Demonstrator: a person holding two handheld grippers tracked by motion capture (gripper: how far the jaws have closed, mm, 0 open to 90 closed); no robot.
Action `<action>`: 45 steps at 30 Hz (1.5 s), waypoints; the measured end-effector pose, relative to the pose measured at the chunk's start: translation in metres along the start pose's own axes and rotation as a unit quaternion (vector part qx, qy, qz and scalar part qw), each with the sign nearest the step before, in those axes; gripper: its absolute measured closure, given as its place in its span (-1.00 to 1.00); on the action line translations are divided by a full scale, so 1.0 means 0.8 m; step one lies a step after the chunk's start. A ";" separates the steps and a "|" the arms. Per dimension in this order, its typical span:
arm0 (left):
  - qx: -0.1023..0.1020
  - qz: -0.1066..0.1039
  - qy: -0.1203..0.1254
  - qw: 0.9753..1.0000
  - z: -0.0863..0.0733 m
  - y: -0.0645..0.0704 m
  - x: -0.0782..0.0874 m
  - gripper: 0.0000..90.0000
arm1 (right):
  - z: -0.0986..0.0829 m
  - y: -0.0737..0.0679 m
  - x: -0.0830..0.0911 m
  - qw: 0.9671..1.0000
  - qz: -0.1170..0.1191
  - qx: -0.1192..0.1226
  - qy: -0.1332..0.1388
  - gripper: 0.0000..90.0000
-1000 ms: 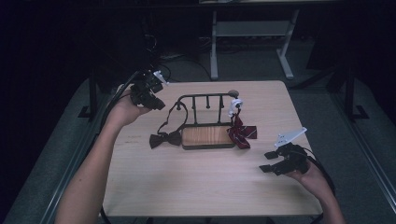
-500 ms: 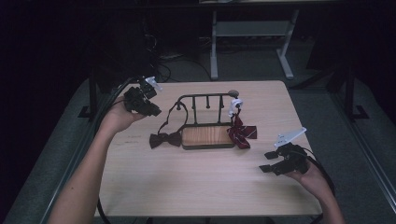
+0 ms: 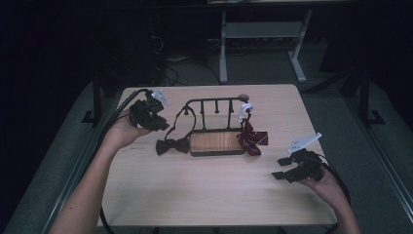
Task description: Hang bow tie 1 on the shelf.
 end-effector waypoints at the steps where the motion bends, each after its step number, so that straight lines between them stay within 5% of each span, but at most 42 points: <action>1: 0.000 0.000 0.000 1.000 0.000 0.000 0.000 0.66 | 0.000 0.000 0.000 1.000 0.000 0.000 0.000 -0.16; 45: 0.017 -0.028 0.009 0.999 -0.043 0.018 -0.027 0.42 | -0.002 0.004 0.001 1.000 -0.004 -0.004 0.001 -0.18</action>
Point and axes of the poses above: each handheld gripper's, and its own axes: x roughly backward along the jaws, z roughly out of its top, y roughly to its right, the point moved 7 cm from there along -x, roughly forward along the jaws, and after that the axes turned 8 degrees about -z, right-handed, at the moved point
